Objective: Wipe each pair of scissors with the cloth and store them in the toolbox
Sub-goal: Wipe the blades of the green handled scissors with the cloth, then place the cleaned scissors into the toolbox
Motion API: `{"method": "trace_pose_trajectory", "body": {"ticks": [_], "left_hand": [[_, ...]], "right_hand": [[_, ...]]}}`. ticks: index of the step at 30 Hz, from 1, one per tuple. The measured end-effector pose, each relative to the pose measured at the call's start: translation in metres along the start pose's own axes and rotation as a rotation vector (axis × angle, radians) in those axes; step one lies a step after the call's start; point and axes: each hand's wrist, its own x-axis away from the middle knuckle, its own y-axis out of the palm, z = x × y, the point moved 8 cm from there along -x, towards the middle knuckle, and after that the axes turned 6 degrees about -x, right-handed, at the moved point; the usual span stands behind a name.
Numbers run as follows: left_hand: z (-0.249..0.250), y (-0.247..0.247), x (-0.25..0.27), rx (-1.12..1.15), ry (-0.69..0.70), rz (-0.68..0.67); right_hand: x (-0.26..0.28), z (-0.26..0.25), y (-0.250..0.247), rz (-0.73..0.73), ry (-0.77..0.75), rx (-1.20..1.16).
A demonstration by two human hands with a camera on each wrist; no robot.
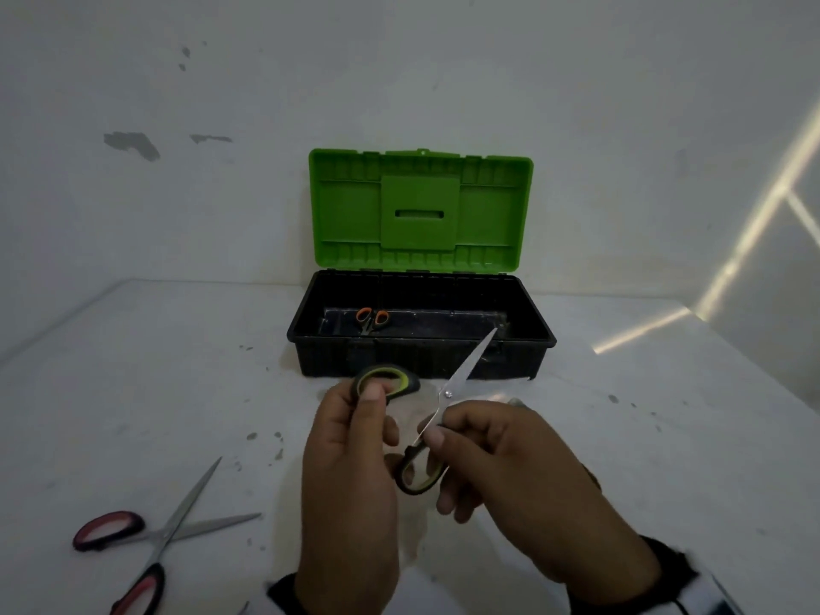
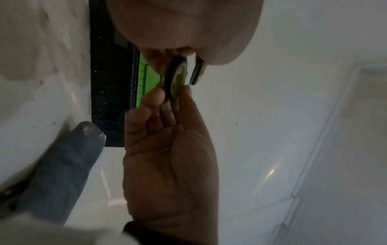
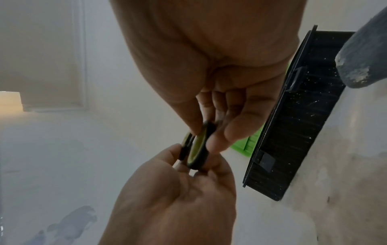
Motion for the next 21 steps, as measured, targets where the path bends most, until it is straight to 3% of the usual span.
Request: {"method": "trace_pose_trajectory", "body": {"ticks": [6,15,21], "left_hand": [[-0.003,-0.024,-0.011,-0.157,-0.056,-0.139],[-0.012,-0.033,-0.011,-0.272,-0.06,-0.228],[-0.016,-0.045,-0.014,-0.306,-0.138,-0.227]], "right_hand": [[-0.002,0.006,-0.002,0.097,0.034,-0.245],[-0.011,0.021,0.01,0.219,0.013,-0.301],[-0.017,0.024,0.027,0.168,0.02,-0.329]]}}
